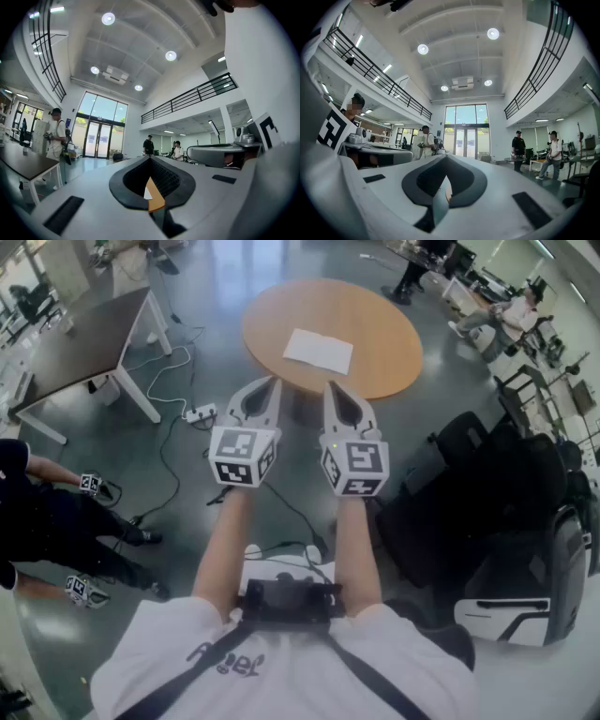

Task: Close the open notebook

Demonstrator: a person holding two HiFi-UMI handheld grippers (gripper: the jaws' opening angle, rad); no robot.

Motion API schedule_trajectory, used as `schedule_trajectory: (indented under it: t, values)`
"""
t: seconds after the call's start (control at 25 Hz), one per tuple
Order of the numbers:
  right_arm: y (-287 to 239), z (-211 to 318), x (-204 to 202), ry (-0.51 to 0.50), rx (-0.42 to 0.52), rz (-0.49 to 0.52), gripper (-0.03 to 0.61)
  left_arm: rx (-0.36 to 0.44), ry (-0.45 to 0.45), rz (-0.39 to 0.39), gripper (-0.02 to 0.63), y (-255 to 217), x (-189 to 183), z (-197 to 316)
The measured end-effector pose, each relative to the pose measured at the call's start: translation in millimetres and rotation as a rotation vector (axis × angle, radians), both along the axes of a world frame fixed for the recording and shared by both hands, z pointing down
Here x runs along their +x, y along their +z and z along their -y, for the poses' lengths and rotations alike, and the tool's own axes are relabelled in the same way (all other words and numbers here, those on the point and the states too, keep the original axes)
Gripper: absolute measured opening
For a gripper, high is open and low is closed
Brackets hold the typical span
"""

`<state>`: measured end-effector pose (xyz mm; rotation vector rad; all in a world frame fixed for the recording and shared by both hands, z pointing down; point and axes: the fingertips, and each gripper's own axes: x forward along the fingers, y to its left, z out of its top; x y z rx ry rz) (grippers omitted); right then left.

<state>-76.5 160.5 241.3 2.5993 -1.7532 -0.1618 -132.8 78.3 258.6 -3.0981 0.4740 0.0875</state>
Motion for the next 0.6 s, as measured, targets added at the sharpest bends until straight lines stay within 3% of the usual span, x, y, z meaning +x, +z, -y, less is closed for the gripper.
schedule_trajectory:
  t: [0.6]
  values:
    - [17, 22, -42, 0.079, 0.030, 0.054, 0.021, 0.030, 0.075, 0.018, 0.012, 10, -39, 17]
